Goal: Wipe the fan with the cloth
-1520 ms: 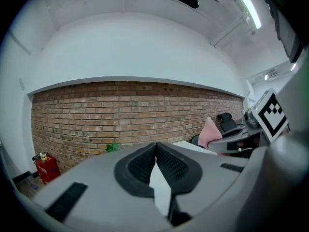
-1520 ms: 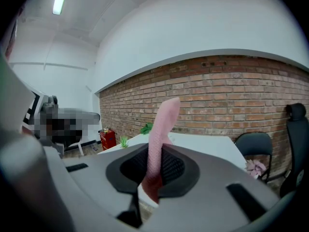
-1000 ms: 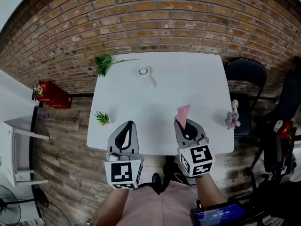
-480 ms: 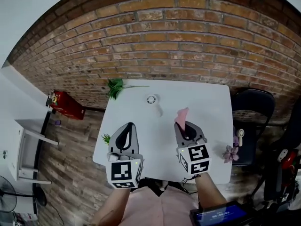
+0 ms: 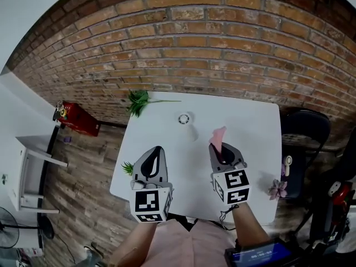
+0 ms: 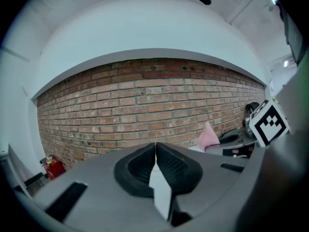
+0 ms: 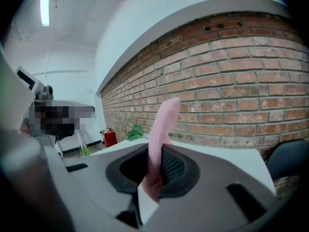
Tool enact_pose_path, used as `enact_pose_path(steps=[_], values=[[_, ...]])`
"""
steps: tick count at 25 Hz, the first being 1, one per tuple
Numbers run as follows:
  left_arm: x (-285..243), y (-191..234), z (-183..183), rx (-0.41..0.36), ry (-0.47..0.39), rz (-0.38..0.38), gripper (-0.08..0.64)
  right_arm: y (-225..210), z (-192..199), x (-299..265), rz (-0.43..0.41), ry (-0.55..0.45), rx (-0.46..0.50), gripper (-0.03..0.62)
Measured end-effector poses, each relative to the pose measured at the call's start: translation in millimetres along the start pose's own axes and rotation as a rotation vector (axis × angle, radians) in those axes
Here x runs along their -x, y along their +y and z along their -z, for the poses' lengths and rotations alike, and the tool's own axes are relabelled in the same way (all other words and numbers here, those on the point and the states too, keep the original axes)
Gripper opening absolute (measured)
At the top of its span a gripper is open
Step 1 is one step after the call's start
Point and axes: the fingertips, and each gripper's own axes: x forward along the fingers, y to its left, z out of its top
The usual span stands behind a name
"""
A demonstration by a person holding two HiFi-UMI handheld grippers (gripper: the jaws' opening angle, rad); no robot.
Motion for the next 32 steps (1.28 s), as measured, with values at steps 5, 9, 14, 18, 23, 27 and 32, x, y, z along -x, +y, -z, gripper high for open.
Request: enact_pose_path(steps=[5,9,14,18,23,27,32], values=[[-39.6,13.8,24.0,0.020,0.055,0.056,0.014,-5.3,12.6,-48.4,0.008,0.069,0.006,0.041],[-76.6,20.3,47.6,0.047,0.116,0.117,0.015,-17.1,37.5,-95.5,0.005,0.157,0.002,0.041],[-113.8,29.3,80.0,0.093,0.192,0.192,0.109,-28.4,88.2,-147.9,0.024,0.323,-0.035,0.041],[-134.6,37.3,100.0,0.119,0.226,0.236,0.154,-20.3,118.0,-173.2,0.039,0.426,-0.049,0.041],[-156.4,35.1,118.9,0.099,0.286,0.338,0.230,27.3,121.0,-188.8,-0.080,0.434,-0.048,0.041],[-173.0,12.5,148.0,0.008,0.373,0.482,0.309,27.5,117.7,-175.4,-0.089,0.413,-0.079,0.041],[-193.9,-10.8,181.5,-0.152,0.490,0.623,0.327,28.3,118.7,-146.8,-0.137,0.431,-0.053,0.041]])
